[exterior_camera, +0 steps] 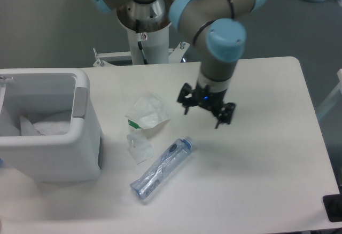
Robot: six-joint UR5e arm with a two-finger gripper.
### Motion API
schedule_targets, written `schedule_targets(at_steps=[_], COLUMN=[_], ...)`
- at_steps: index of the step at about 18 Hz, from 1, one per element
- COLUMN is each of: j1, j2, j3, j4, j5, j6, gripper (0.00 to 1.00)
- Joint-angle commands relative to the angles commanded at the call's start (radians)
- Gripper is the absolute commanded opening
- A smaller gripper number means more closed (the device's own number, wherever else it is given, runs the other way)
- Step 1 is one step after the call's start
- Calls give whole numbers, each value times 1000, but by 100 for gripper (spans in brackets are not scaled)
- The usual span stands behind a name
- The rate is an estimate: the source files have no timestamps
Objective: Place the trash in the trash can
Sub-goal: 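Move the gripper over the crumpled clear plastic bag and lower it, then close the gripper on the clear plastic bag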
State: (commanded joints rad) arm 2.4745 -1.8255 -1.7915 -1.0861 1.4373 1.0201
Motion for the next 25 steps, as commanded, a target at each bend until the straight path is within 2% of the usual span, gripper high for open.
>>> schedule_targets(at_steps=[4,7,17,18,19,23,25], j1=[-60,-107,-180,-193,-203,-215,-215], j2=[-11,-43,-143,-153,-159,-160,-160], j3=[-19,-19,-17,-16,-17,-22,-17], j4=[14,14,14,15,14,14,14], j5=[2,6,43,55,61,71,71], j6=[2,2,5,3,3,5,6], gripper=[100,100,100,85,58,24,3])
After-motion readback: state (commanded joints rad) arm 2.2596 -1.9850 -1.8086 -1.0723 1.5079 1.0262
